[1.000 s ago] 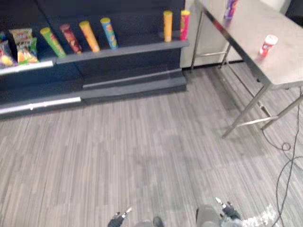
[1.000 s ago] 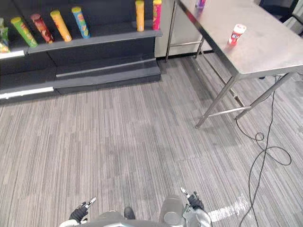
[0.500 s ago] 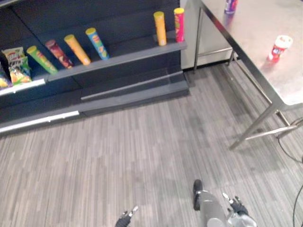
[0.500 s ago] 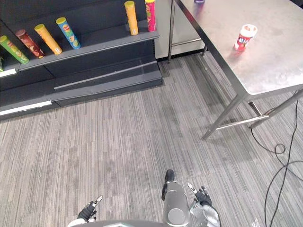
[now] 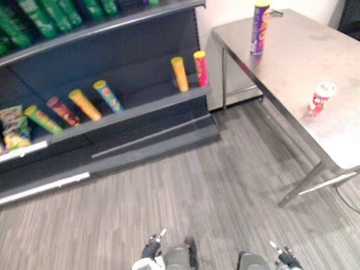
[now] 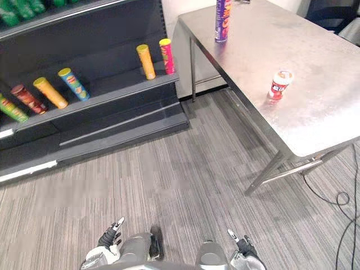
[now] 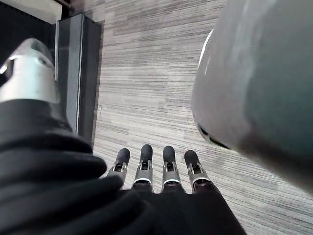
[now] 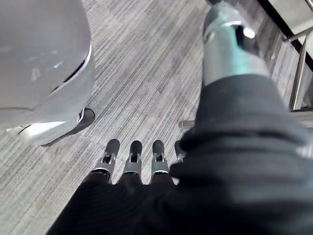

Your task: Put the gum and the chips on the shelf.

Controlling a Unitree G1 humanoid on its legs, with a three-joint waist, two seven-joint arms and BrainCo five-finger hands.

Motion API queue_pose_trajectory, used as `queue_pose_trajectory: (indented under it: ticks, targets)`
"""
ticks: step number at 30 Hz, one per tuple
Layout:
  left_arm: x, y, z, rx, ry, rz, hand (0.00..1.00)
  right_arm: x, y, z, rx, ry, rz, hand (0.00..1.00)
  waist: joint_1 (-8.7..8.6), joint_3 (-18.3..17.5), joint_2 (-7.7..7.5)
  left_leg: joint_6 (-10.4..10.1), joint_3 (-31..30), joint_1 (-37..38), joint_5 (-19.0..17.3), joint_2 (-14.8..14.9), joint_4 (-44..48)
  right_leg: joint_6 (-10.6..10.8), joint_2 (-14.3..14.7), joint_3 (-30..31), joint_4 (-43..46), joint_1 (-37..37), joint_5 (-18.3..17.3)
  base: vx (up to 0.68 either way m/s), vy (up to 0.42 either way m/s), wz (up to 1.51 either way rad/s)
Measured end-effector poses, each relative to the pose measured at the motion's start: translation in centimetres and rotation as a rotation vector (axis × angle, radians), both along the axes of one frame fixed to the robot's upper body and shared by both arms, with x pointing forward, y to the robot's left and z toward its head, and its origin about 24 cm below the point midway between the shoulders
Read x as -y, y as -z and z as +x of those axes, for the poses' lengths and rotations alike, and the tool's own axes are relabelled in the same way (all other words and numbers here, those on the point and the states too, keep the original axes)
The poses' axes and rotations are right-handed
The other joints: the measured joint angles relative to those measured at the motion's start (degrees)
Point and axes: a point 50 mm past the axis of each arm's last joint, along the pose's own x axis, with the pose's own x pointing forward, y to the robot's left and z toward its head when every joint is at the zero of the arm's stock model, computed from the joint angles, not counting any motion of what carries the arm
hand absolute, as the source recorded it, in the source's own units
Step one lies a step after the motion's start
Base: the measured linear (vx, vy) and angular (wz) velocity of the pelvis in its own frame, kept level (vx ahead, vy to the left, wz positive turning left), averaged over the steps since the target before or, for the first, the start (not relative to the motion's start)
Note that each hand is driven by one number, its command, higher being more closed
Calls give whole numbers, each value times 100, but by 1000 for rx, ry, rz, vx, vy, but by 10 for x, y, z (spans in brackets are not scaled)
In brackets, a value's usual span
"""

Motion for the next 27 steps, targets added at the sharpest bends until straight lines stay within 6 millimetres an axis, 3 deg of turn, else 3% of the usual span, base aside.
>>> queue_pose_trajectory:
  ticks: [1,2,3,4,6,8,10,12,15,16,18,20,21,22,23,24,25,26,27]
  targets:
    - [0,0,-1,-2,0,-1,0,0,0,-1,-1,0,-1,0,0,0,28,-13,-124,-19,9,22,-198,56,20,66,-12,47,-38,378,366,-71]
    - [0,1,-2,-5,-7,-6,0,0,1,-5,-11,3,1,0,14,1,72,-15,-136,-94,264,96,-40,182,57,239,-69,183,-135,416,384,-65]
    - [-1,1,-2,-5,-7,-4,0,-4,3,-10,-24,5,10,0,20,-78,33,18,-66,-155,310,-3,242,203,-19,387,-332,376,-149,429,371,-63]
    - [-3,1,-3,-6,-7,0,0,-7,4,-12,-28,1,19,0,24,-116,-46,60,-30,-158,285,-85,316,203,-95,469,-430,427,-148,363,279,-50]
    - [-13,0,-3,-9,-5,24,0,-18,7,-14,-30,9,54,0,-2,-237,-362,418,167,-123,72,-511,388,246,-523,714,-501,436,-77,487,331,-27]
    - [-15,0,-5,-18,0,30,0,-22,8,-17,-39,13,66,0,55,-309,-461,585,450,88,-24,-701,252,468,-734,1027,-337,331,80,409,279,-33]
    - [-15,1,-10,-33,9,36,0,-24,8,-12,-28,0,68,0,174,-434,-473,835,759,411,-123,-802,104,493,-827,1356,-105,207,279,391,213,-73]
    - [-16,3,-16,-49,10,38,0,-27,8,-8,-19,-8,76,0,167,-585,-451,894,911,533,-133,-816,61,553,-821,1539,217,12,475,428,173,-63]
    - [-13,4,-19,-68,70,52,0,-27,6,-3,1,-25,68,0,109,-594,-321,1036,992,1102,-209,-698,113,639,-633,1483,1726,-435,1141,410,81,-37]
    - [-12,4,-19,-69,89,53,0,-26,5,-2,8,-26,65,0,91,-566,-253,1094,968,1297,-254,-652,55,625,-600,1334,2111,-519,1062,259,10,-28]
    - [-10,5,-21,-84,125,57,0,-26,1,10,38,-72,50,0,30,-541,-194,1127,979,2015,-280,-573,-463,254,-633,208,3130,-981,186,278,5,-25]
    - [-9,6,-22,-94,135,57,0,-25,-3,21,68,-106,35,0,-17,-500,-138,1127,1056,2227,-280,-428,-521,-63,-593,-721,3083,-1355,-88,354,-70,-21]
    - [-7,6,-22,-92,139,56,0,-24,-5,25,87,-112,28,0,-15,-450,-100,1123,1153,2305,-279,-308,-466,-106,-486,-1199,2722,-1571,-110,283,-124,-20]
    - [-7,6,-21,-92,137,55,0,-25,-5,27,91,-114,27,0,-15,-416,-92,1108,1213,2362,-286,-271,-441,-108,-427,-1465,2392,-1633,-83,311,-145,-19]
    - [-9,6,-23,-94,128,56,0,-28,-4,25,87,-129,30,0,-6,-422,-172,875,1350,2471,-314,-305,-414,-273,-317,-2016,1370,-1612,456,361,-149,-19]
    - [-16,5,-23,-88,119,67,0,-32,-3,24,83,-143,39,0,5,-410,-384,720,1444,2526,-397,-438,-317,-892,-338,-2399,825,-1617,1164,399,-152,-51]
    - [-12,5,-22,-88,98,54,0,-31,-4,28,88,-166,32,0,59,-393,-265,469,1527,2553,-562,-324,-108,-1062,-288,-2632,737,-1433,932,384,-153,-66]
    - [-3,6,-19,-79,112,36,0,-28,-8,38,109,-183,14,0,-10,-320,-147,322,1547,2336,-757,-185,123,-1066,-130,-2670,392,-1342,933,276,-135,-67]
    - [5,6,-15,-65,124,16,0,-24,-9,40,112,-184,3,0,-41,-251,-53,268,1531,2309,-795,-178,-200,-1064,-21,-2675,152,-1218,933,200,-118,-38]
